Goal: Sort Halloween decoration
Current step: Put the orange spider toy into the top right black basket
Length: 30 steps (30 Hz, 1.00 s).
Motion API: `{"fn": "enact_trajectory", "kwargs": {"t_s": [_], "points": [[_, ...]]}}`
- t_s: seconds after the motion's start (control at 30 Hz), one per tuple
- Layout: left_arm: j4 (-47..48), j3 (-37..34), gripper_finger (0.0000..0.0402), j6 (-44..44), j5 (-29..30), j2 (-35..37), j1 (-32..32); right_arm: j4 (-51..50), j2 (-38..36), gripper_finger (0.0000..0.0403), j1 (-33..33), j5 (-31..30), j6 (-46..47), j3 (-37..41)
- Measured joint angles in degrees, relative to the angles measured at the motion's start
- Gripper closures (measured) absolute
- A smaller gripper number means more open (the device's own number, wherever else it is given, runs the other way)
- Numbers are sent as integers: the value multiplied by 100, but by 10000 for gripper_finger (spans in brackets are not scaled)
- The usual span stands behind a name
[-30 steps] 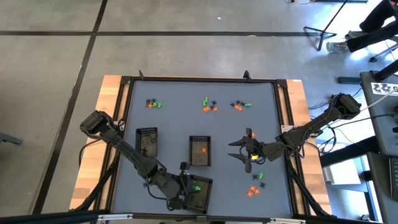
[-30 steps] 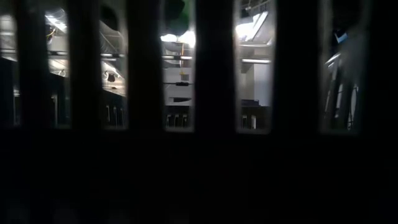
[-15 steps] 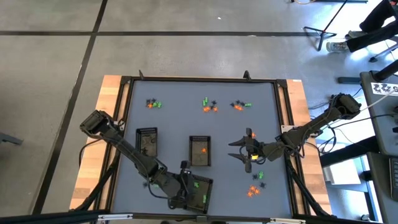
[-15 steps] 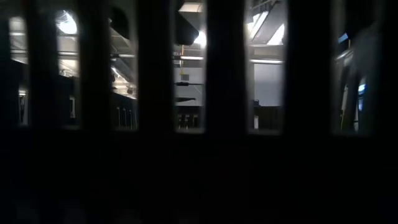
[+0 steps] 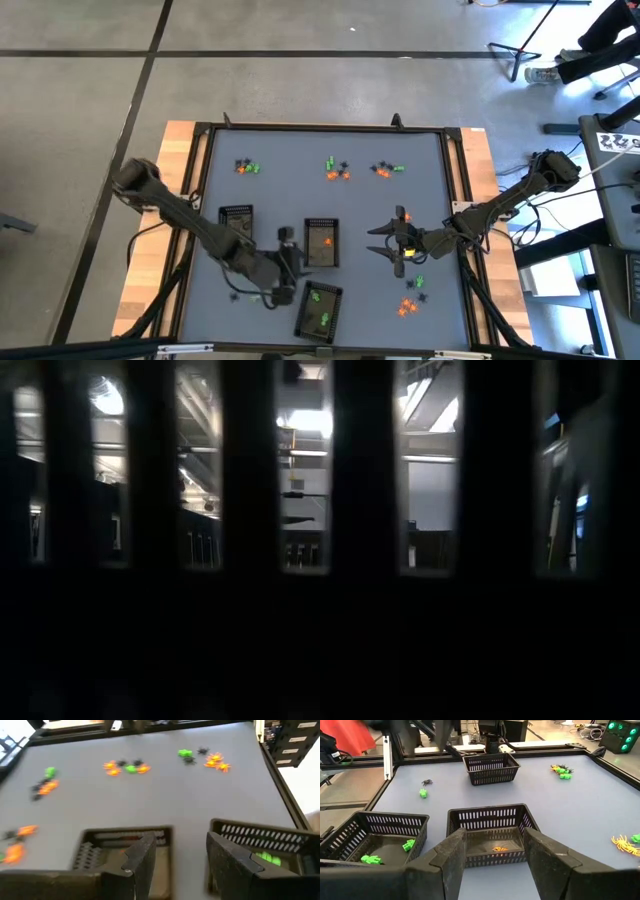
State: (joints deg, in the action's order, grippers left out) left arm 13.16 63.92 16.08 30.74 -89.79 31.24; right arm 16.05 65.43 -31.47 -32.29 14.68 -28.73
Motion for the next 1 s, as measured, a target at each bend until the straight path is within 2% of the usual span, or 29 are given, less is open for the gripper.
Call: {"fn": "enact_trajectory", "kwargs": {"t_s": [0.2,0.3,0.37,0.5,0.6,0.8,1.0], "points": [[1485,0,236,22,12,1195,26,22,2,207,1,0,0,0],[2426,0,236,60,17,1575,28,65,0,207,0,-1,-8,0],[2995,2,236,428,16,1686,34,66,0,207,1,-29,5,0],[3829,0,236,1895,90,1650,66,96,0,207,1,-61,2,0],[4154,0,236,2492,276,1482,66,98,0,207,1,-61,2,0],[4201,0,236,2692,469,1144,63,91,7,207,1,-191,97,0],[4217,0,236,2707,464,850,63,-28,32,207,1,409,457,0]]}}
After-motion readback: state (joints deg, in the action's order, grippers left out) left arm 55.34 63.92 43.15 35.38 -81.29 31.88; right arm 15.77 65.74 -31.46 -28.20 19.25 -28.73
